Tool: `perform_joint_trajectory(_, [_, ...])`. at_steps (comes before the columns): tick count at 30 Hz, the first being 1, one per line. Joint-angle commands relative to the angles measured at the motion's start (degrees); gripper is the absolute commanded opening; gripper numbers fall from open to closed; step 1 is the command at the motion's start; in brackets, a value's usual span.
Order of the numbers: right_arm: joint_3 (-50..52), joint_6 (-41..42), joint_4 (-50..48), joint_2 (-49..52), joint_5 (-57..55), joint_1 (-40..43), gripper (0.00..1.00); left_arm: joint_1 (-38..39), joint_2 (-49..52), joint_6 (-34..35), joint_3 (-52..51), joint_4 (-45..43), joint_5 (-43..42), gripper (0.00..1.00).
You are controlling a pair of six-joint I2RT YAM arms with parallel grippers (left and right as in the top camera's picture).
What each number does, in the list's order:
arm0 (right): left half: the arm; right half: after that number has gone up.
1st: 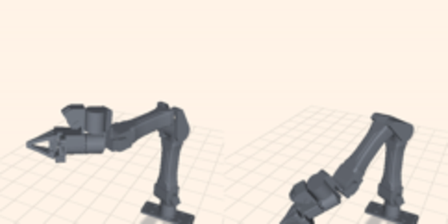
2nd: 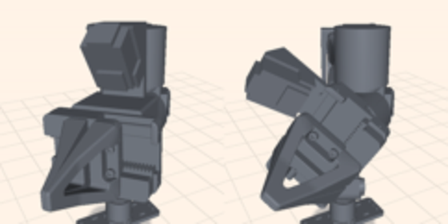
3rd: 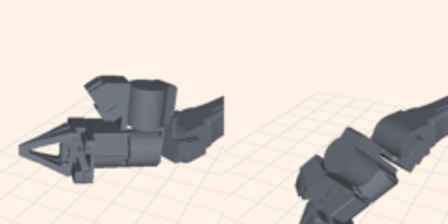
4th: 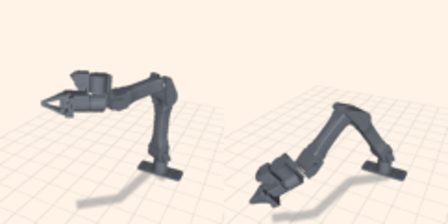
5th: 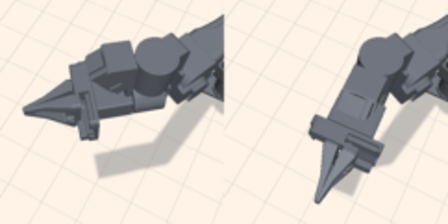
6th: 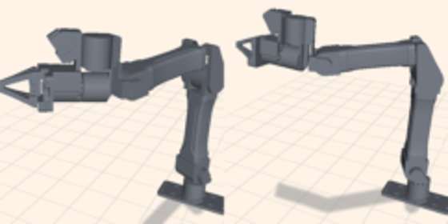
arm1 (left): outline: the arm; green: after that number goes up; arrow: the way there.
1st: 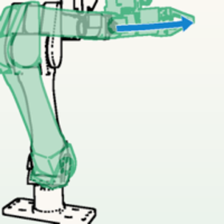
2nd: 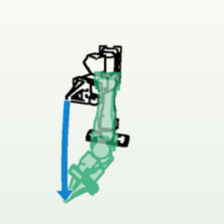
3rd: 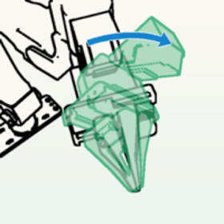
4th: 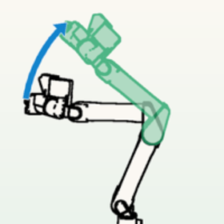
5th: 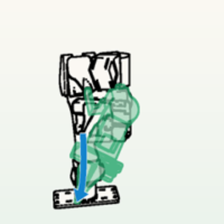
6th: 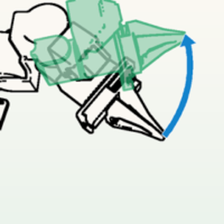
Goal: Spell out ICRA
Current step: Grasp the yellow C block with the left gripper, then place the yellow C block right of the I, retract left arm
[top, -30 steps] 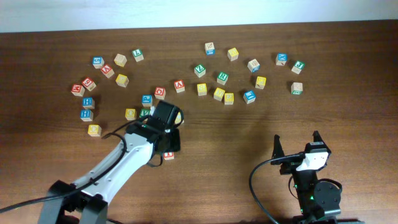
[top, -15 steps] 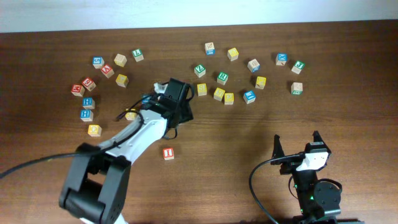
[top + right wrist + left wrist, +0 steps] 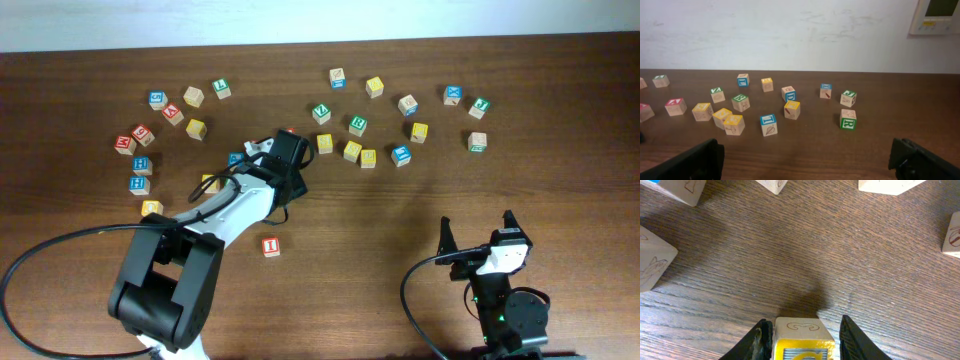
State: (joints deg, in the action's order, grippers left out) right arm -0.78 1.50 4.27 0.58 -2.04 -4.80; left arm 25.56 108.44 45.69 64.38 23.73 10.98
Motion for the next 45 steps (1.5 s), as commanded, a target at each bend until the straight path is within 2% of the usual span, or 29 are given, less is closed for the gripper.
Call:
perform_joint_trajectory(1, [0.5, 0.2, 0.2, -0.4, -0.1, 0.3, 0.99, 0.3, 0.5, 0.1, 0.9, -0.1, -0.5, 0.31])
perform_joint_trajectory(5, [0.5, 0.2, 0.2, -0.4, -0.1, 0.3, 0.98, 0.3, 0.5, -0.8, 0.9, 0.0, -0.5, 0.29])
perform_joint_trajectory(10, [0.5, 0.2, 0.2, -0.4, -0.1, 0.3, 0.98, 0.3, 0.5, -8.3, 1.7, 0.1, -4.8, 0.24])
perform_joint_trajectory(14, [0.5, 0.2, 0.2, -0.4, -0.1, 0.3, 0.98, 0.3, 0.4, -8.3, 6.0, 7.9, -6.6, 0.2])
perform_joint_trajectory(16, [0.5, 0.2, 0.2, -0.4, -0.1, 0.3, 0.98, 0.3, -0.4, -9.9, 8.2, 12.1, -11.8, 0.21])
perform_joint_trajectory(18, [0.5, 0.2, 0.2, -0.4, -0.1, 0.3, 0.98, 0.3, -2.7, -13.3, 8.7, 15.4, -21.1, 0.23])
perform_joint_trajectory(20, [0.5, 0.2, 0.2, -0.4, -0.1, 0.3, 0.98, 0.5, -3.9, -13.3, 8.7, 21.8, -25.0, 0.24])
perform_joint_trajectory(22, [0.5, 0.2, 0.2, -0.4, -0.1, 0.3, 0.98, 1.6, -3.9, -15.4, 8.0, 28.1, -24.9, 0.24])
perform_joint_trajectory(25, [0.5, 0.2, 0.2, -0.4, -0.1, 0.3, 0.98, 5.0, -3.9, -15.3, 5.3, 29.1, -20.5, 0.24])
perform_joint_trajectory(27, [0.5, 0.2, 0.2, -0.4, -0.1, 0.3, 0.98, 7.8, -3.9, -10.0, 3.8, 29.0, -10.7, 0.24])
perform_joint_trajectory(29, [0.5, 0.2, 0.2, -0.4, -0.1, 0.3, 0.98, 9.1, -3.9, -6.6, 2.3, 28.5, -8.2, 0.24])
perform_joint_trajectory(35, [0.5, 0.2, 0.2, -0.4, -0.1, 0.3, 0.98, 9.4, -3.9, -6.5, -1.4, 18.2, -8.1, 0.27])
perform_joint_trajectory(42, [0.5, 0.2, 0.2, -0.4, -0.1, 0.3, 0.98, 9.4, -3.9, -6.6, -1.4, 18.3, -8.2, 0.36])
perform_joint_trajectory(45, [0.5, 0.2, 0.2, -0.4, -0.1, 0.3, 0.98, 9.4, -3.9, -6.9, -1.3, 18.3, -8.5, 0.34])
